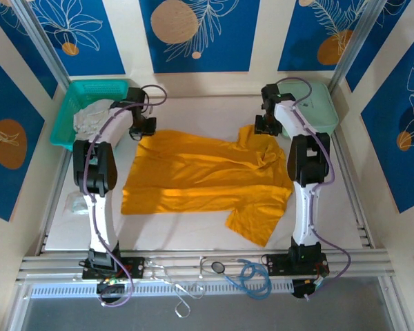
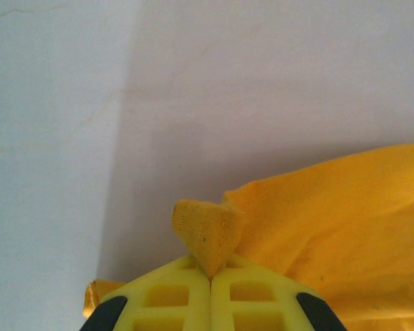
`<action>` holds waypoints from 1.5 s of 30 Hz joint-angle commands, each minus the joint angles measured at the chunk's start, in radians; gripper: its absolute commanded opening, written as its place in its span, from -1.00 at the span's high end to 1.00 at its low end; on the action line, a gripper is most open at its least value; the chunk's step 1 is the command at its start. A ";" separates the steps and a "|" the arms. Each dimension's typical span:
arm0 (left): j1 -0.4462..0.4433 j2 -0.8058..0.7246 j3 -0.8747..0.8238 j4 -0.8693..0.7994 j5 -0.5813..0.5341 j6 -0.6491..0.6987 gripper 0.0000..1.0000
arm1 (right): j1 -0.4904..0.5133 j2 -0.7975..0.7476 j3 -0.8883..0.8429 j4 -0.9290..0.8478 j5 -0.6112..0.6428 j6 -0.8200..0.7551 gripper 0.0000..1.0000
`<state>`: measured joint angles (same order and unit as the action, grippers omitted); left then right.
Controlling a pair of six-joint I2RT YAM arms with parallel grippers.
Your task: Fold and stack the t-shirts
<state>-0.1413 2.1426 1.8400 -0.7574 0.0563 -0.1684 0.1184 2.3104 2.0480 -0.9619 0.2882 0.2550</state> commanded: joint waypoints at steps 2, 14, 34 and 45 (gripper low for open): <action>0.005 -0.039 -0.063 0.029 0.039 -0.026 1.00 | -0.013 0.123 0.149 -0.127 0.029 -0.036 0.08; -0.006 -0.145 -0.214 0.102 0.075 -0.071 1.00 | 0.013 0.136 0.033 -0.092 -0.030 -0.014 0.58; -0.014 -0.338 -0.385 0.125 0.020 -0.076 1.00 | 0.025 -0.043 0.052 -0.135 0.009 0.037 0.00; -0.021 -0.331 -0.393 0.135 0.040 -0.079 1.00 | 0.010 0.216 0.364 -0.145 -0.061 -0.083 -0.02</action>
<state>-0.1539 1.8336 1.4601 -0.6315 0.0784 -0.2317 0.1211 2.4378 2.3486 -1.0657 0.2722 0.2222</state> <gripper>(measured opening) 0.056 0.506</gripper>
